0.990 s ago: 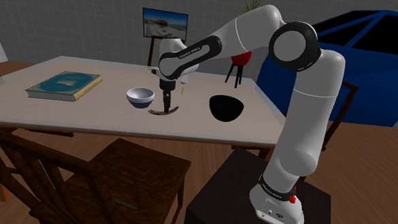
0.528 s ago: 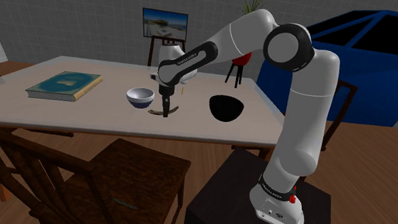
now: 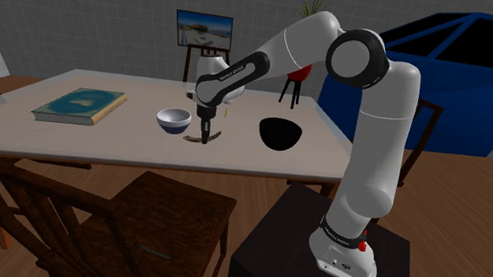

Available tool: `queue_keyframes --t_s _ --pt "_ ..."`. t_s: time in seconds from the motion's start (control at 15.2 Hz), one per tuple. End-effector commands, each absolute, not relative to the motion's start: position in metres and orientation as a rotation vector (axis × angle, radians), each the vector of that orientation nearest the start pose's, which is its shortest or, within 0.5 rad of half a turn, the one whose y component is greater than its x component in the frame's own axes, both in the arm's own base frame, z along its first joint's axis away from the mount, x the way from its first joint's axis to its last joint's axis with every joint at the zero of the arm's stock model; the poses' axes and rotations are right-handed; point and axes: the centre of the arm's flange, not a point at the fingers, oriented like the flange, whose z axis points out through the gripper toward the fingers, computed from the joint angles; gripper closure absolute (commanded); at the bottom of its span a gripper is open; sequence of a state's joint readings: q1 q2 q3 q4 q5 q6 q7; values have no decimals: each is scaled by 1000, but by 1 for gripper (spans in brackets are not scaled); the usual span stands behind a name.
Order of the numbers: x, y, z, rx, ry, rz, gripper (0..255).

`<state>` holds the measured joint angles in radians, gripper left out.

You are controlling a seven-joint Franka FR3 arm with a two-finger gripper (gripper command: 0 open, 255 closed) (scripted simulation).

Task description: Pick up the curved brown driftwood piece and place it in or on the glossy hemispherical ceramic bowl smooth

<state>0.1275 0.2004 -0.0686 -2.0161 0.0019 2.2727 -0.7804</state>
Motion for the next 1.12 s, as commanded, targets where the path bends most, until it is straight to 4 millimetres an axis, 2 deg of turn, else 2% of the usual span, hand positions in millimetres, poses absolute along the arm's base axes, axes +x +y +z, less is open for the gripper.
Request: queue_keyframes --t_s 0.0,0.46,1.06 --pt "593 36 359 -2896 -1293 -77 255" --pt "593 36 359 -2896 -1293 -77 255" --pt "593 36 407 -2896 -1293 -77 255"
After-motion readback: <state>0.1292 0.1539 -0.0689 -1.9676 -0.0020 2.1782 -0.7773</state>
